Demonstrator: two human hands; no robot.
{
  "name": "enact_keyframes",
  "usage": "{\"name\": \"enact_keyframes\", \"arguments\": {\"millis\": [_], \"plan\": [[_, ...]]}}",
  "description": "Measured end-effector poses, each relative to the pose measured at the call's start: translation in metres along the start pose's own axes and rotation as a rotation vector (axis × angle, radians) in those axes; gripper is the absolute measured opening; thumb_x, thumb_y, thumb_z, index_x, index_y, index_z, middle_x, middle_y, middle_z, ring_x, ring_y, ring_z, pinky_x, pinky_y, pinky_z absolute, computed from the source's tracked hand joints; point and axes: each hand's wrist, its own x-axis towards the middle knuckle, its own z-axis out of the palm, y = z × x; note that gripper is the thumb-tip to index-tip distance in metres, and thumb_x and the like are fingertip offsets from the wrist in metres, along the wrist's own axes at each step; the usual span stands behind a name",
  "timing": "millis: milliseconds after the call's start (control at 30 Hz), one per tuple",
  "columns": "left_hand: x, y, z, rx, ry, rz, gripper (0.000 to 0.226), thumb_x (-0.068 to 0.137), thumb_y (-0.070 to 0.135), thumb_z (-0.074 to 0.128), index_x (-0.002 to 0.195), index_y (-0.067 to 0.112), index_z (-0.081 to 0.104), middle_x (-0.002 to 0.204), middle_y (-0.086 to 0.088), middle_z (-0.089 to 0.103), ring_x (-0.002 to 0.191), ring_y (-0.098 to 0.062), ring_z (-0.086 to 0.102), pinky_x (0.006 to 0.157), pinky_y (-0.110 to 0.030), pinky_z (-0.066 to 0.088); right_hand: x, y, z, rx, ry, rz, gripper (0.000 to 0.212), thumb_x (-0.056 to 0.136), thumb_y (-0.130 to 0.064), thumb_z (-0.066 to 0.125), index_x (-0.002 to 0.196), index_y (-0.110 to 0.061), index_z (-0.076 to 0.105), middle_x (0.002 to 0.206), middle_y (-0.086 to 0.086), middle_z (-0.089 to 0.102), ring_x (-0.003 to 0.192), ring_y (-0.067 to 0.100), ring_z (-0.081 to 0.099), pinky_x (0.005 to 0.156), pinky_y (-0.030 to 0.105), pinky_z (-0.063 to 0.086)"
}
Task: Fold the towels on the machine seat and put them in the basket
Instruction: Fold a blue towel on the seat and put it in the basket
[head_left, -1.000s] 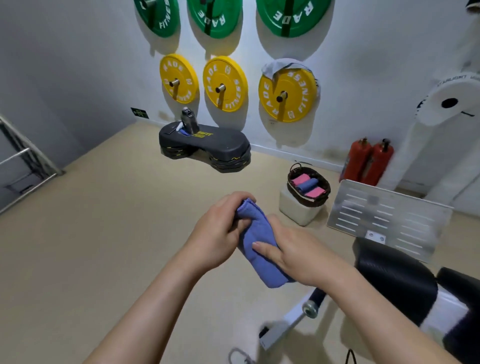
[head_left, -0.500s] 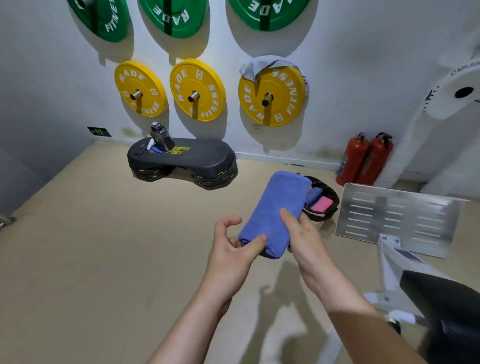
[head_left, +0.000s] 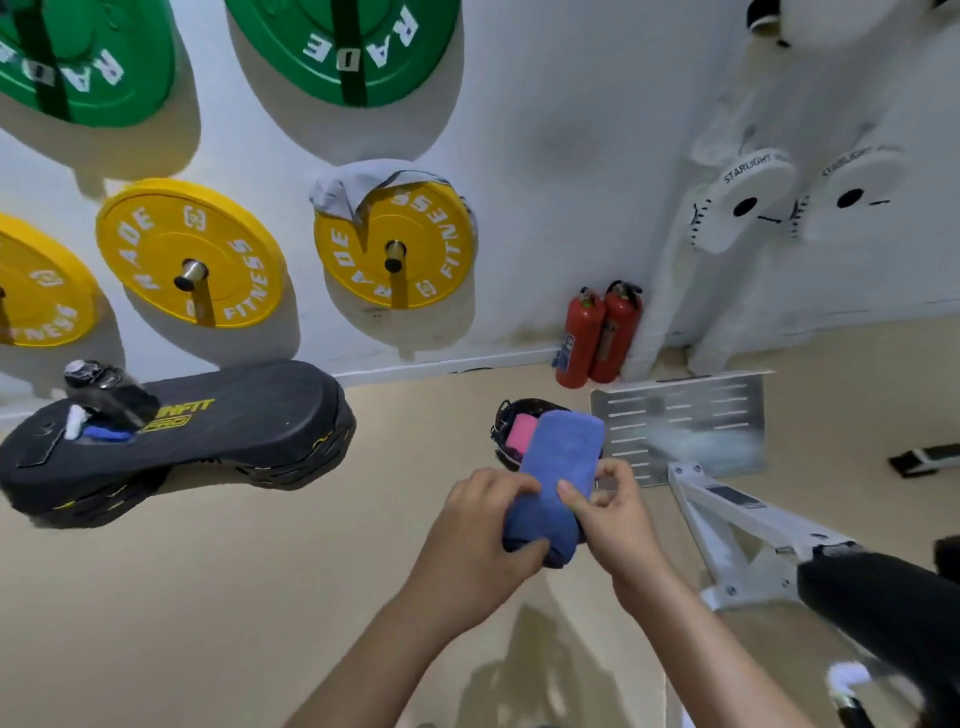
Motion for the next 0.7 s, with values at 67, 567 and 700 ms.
{"name": "enact_keyframes", "arguments": {"millis": [67, 567, 700], "plan": [[0.03, -0.01, -0.003, -0.033, -0.088, 0.055, 0.03, 0.08, 0.035, 0.067, 0.11, 0.031, 0.064, 0.108, 0.023, 0.044, 0.098, 0.007, 0.045, 0.082, -0.003, 0.033, 0.026, 0.002, 0.01, 0.0, 0.097, 0.042, 0.022, 0.086, -0.02, 0.066, 0.092, -0.022, 0.046, 0.095, 0.029, 0.063, 0.077, 0.038, 0.063, 0.066, 0.042, 0.051], [0.299, -0.154, 0.153, 0.093, -0.515, 0.009, 0.047, 0.087, 0.033, 0.037, 0.126, 0.016, 0.058, 0.131, 0.0, 0.054, 0.114, -0.021, 0.053, 0.093, -0.029, 0.044, 0.333, 0.065, -0.01, -0.102, 0.323, 0.421, 0.02, 0.073, 0.002, 0.06, 0.083, -0.012, 0.051, 0.08, 0.016, 0.061, 0.062, 0.025, 0.058, 0.053, 0.038, 0.056], [0.376, -0.225, 0.21, 0.052, -0.539, -0.053, 0.043, 0.096, 0.018, 0.046, 0.139, 0.018, 0.045, 0.142, 0.003, 0.045, 0.127, -0.014, 0.044, 0.099, -0.015, 0.028, 0.439, 0.114, -0.001, -0.11, 0.328, 0.471, 0.024, 0.079, 0.003, 0.061, 0.08, -0.019, 0.051, 0.087, 0.009, 0.06, 0.074, 0.027, 0.063, 0.058, 0.037, 0.058]]}}
